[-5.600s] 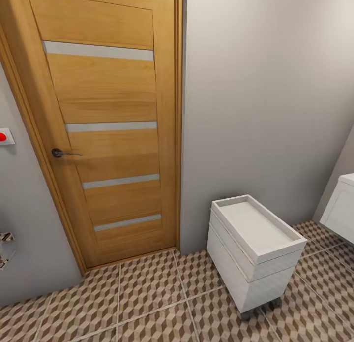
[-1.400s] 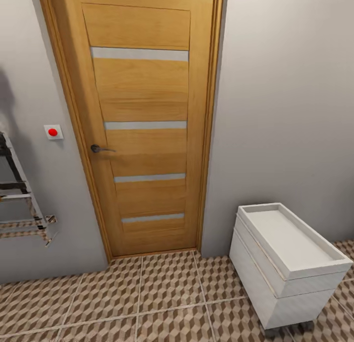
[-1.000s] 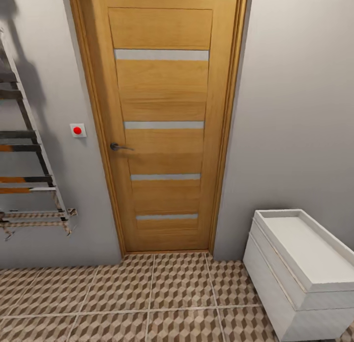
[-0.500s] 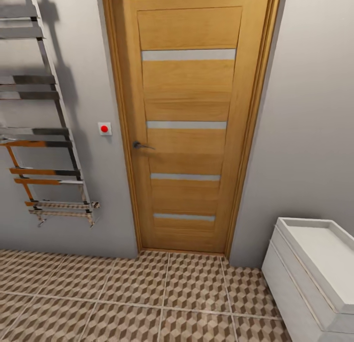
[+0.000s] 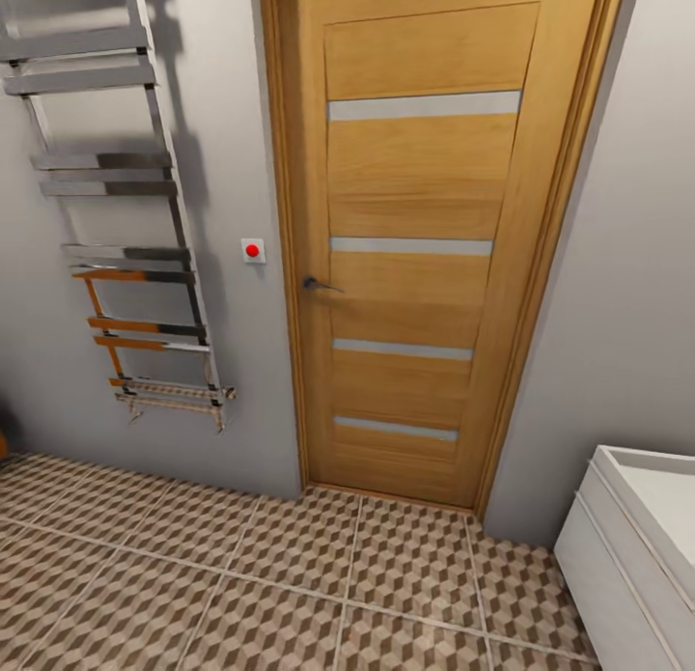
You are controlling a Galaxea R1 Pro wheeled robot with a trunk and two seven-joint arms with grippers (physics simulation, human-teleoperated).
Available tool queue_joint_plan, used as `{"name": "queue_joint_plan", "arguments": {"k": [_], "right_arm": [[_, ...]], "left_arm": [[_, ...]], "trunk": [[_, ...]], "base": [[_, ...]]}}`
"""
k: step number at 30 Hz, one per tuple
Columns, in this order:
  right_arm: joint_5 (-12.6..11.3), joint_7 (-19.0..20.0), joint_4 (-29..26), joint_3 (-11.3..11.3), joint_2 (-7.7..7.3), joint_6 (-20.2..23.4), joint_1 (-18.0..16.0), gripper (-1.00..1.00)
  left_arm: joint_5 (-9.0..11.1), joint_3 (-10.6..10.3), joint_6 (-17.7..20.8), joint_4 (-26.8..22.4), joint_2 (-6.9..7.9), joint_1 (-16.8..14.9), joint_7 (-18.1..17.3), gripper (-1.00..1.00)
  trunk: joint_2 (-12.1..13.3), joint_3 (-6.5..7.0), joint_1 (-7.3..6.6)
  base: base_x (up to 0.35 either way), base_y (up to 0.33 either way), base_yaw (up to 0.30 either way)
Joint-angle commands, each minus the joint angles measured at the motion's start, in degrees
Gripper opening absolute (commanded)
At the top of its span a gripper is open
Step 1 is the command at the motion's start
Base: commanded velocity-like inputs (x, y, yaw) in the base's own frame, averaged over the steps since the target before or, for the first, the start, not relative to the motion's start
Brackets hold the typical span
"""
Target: Take the four mousetraps from the cabinet in the bathroom and place them on the bathroom floor. Make sure all four end up on the same floor surface, and ensure that at least two of them are either under or directly next to the same bathroom sink.
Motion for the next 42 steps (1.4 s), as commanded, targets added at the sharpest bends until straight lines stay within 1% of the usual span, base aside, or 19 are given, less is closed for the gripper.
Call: {"name": "queue_joint_plan", "arguments": {"k": [1,42], "right_arm": [[0.0,-0.2,0.0,0.0,0.01,-0.1,0.0,1.00],[0.2,-0.2,0.0,0.0,0.10,-0.1,0.0,1.00]], "left_arm": [[0.3,0.0,-0.1,0.0,0.00,0.0,0.0,1.00],[0.3,0.1,-0.1,0.5,0.00,0.0,0.0,1.00]], "trunk": [[0.0,-0.05,0.00],[0.0,-0.05,0.00]], "base": [[0.000,0.000,0.255],[0.000,0.000,0.255]]}}
